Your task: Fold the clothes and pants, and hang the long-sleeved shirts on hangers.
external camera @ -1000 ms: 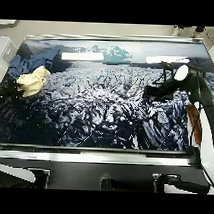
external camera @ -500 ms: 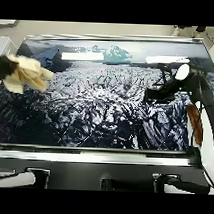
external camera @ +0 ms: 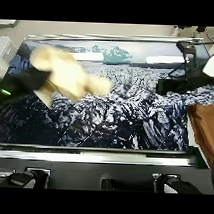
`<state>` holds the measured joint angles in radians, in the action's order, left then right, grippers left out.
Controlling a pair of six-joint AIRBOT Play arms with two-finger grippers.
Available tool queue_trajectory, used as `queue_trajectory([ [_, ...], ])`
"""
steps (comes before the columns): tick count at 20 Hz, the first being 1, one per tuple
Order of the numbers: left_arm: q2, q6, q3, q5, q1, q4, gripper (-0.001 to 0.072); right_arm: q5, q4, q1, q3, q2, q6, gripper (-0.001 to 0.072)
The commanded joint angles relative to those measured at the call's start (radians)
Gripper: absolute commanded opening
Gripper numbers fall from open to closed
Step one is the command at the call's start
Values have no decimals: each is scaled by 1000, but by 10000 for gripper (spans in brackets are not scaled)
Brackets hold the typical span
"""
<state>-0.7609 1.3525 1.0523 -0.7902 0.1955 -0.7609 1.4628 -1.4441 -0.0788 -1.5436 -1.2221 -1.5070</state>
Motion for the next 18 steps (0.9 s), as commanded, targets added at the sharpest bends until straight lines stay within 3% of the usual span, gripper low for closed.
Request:
queue_trajectory([
  [1,-43,153,-214,74,245,-37,20,100,-6,-1,-3,72,-1,630],
  [4,-237,277,-320,282,439,-31,20,180,-2,-1,2,76,-46,630],
  [6,-399,334,-304,346,520,-10,35,179,0,-1,2,64,-53,630],
  [7,-458,332,-276,329,524,18,302,177,1,-1,2,50,-71,631],
  [8,-500,331,-232,266,504,40,704,179,6,-1,3,31,-89,631],
  [10,-515,214,-119,31,384,6,719,190,59,-1,11,-17,-92,630],
  [14,-468,198,57,-420,-8,-220,717,52,201,-1,238,-57,-94,633],
  [18,-437,135,-68,-616,-306,-302,712,-102,268,-1,566,-57,-114,679],
])
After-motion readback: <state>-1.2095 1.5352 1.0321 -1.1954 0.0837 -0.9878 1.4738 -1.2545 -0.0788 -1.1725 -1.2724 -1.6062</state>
